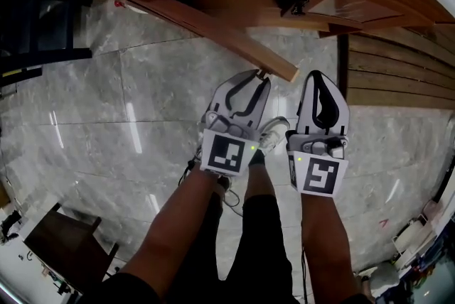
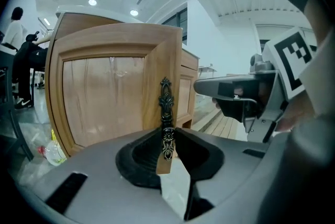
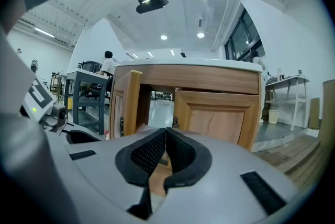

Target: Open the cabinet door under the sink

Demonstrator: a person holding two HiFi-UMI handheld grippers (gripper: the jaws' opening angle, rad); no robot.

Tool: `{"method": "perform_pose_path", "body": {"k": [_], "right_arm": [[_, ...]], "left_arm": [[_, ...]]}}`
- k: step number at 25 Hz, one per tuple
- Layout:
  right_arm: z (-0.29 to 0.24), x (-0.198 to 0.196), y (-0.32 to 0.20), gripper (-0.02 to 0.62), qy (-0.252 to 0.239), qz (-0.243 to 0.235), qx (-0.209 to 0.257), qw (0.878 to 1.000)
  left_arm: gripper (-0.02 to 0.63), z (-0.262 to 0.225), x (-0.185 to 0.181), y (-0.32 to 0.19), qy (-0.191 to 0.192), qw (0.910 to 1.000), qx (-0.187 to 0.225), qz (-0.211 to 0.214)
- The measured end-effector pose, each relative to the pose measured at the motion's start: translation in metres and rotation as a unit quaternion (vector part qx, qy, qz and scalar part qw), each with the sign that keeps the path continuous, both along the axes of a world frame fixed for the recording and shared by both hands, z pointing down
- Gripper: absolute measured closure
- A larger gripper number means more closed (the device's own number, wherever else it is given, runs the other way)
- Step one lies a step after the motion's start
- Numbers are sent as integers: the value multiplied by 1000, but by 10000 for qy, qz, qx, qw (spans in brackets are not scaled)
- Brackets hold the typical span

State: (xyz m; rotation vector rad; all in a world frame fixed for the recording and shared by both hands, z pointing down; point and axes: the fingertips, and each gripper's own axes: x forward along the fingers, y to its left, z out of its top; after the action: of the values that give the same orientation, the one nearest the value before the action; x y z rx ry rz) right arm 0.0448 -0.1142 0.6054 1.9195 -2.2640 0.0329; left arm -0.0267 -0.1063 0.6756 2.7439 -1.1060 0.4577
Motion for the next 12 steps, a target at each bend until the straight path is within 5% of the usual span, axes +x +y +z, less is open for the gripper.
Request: {"method": "perform_pose_path", "body": {"k": [12], "right_arm": [[-1, -26, 41, 572, 272, -155, -9, 9995]], "left_arm": [[509, -1, -54, 52, -115, 9969, -22, 780]]}}
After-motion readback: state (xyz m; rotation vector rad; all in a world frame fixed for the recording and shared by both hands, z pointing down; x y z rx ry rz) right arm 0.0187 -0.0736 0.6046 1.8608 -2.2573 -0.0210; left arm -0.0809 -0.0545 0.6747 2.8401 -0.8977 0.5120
